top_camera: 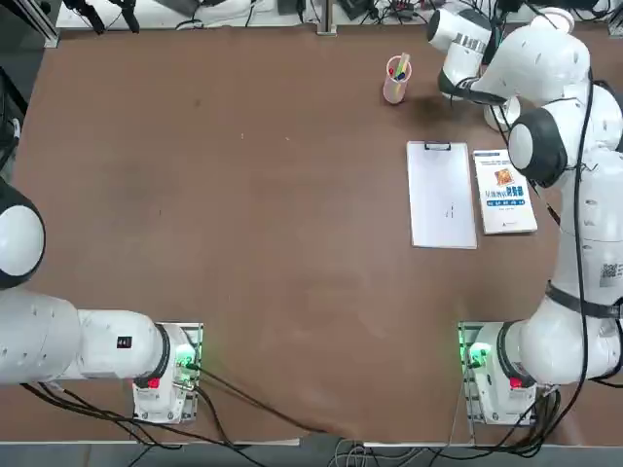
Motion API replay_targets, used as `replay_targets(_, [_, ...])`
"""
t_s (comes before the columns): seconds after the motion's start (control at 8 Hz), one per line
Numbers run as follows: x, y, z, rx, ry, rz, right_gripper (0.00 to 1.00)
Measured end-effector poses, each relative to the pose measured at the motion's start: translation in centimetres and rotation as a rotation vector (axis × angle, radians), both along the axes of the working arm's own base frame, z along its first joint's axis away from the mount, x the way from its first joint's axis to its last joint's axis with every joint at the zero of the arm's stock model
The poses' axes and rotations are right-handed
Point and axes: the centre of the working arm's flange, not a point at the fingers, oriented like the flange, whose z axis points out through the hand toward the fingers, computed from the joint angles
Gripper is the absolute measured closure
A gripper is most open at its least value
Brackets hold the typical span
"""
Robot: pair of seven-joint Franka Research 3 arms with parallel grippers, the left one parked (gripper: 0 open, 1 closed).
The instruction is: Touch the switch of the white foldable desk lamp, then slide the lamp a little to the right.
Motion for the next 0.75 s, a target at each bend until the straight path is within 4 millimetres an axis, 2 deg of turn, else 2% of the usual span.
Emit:
replay_targets(0.38, [-0.3, -1.4, -1.6, -0.039, 0.026, -0.018, 0.07])
replay_targets(0.62, [-0.5, -1.5, -2.0, -0.047, 0.034, -0.025, 0.22])
replay_targets(0.75, [-0.5, -1.6, -2.1, -0.051, 0.037, -0.029, 0.34])
